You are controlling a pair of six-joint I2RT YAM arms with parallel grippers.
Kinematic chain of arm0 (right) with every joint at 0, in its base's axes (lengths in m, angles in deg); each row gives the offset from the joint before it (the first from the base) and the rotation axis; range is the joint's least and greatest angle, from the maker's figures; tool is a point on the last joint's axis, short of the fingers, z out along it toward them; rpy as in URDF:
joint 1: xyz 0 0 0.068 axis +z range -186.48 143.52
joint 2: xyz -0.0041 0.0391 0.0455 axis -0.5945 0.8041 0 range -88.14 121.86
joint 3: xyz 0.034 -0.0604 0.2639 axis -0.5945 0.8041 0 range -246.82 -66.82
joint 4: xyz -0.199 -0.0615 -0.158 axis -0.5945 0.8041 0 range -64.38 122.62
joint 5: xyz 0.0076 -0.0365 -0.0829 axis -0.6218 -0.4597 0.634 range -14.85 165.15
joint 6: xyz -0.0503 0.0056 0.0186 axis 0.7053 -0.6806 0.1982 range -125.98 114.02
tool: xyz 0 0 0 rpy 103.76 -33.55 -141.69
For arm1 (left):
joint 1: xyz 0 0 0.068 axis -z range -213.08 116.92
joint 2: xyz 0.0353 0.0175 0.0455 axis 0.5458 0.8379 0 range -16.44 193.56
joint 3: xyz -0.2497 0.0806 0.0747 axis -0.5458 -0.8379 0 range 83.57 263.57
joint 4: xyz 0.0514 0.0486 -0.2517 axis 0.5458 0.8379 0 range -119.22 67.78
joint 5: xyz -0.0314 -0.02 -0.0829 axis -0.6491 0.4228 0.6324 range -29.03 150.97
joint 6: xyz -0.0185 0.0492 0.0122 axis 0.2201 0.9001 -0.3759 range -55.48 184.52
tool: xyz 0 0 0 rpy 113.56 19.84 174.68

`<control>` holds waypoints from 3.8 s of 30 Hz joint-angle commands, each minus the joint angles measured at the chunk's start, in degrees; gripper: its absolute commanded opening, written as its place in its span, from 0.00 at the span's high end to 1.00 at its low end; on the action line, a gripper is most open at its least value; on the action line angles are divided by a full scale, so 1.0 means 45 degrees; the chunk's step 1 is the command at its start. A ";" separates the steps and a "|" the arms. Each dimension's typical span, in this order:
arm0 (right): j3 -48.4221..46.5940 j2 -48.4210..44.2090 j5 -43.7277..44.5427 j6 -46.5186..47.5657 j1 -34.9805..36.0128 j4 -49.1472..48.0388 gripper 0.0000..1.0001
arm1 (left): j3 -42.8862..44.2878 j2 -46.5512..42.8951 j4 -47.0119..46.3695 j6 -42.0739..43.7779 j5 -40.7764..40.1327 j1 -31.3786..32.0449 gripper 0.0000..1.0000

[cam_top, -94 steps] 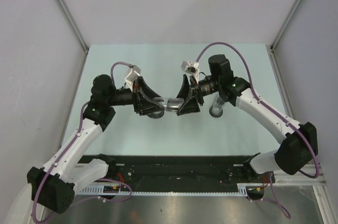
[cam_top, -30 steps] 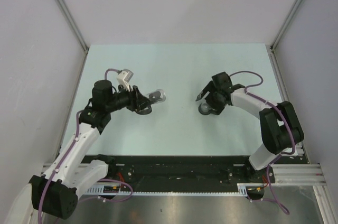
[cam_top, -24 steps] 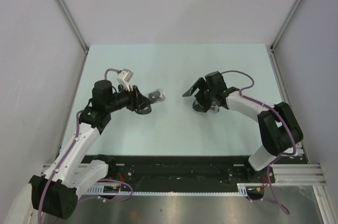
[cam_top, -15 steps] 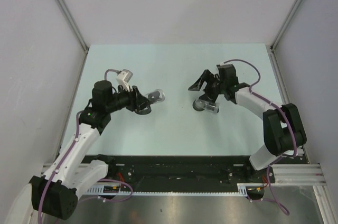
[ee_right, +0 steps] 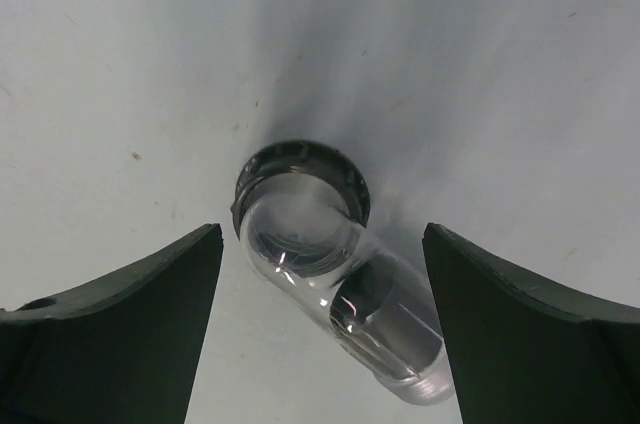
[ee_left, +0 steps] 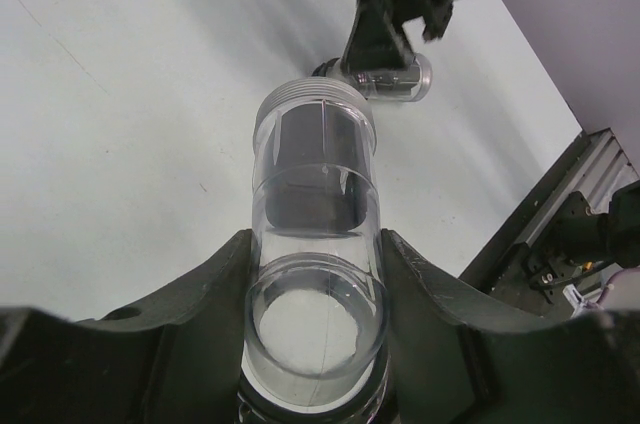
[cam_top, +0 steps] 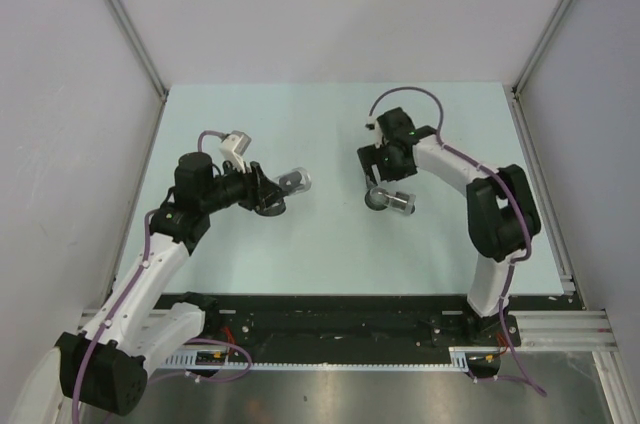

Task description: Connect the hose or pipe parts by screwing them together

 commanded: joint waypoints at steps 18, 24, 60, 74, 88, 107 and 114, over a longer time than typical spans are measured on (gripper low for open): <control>-0.0370 0.0175 0.1389 -0.0784 0.2223 0.1220 0.57 | 0.0048 -0.0093 -0.0317 0.0086 -0.0175 -0.0048 1.00; -0.0370 0.0469 0.1174 -0.1103 0.2223 0.1278 0.35 | -0.0030 -0.0268 -0.0317 0.0086 -0.0272 -0.0048 1.00; -0.1327 0.2481 0.1174 0.1829 0.2634 0.1356 0.30 | -0.0030 -0.0366 -0.0317 0.0066 -0.0390 -0.0029 1.00; -0.1347 0.2246 0.0646 0.1477 0.2360 0.1297 0.22 | -0.0030 -0.0268 -0.0298 0.0066 -0.0312 -0.0029 1.00; -0.1425 0.2285 0.0841 0.1555 0.2379 0.1531 0.25 | -0.0011 -0.0210 -0.0317 0.0047 -0.0272 -0.0029 1.00; -0.1309 0.0979 -0.2708 0.1379 0.1542 0.0284 0.54 | -0.0011 -0.0132 -0.0317 -0.0129 -0.0097 -0.0029 1.00; -0.0273 -0.1052 -0.7084 0.1517 0.1247 -0.2212 0.55 | 0.0282 -0.0326 -0.0317 -0.0890 0.0800 -0.0029 1.00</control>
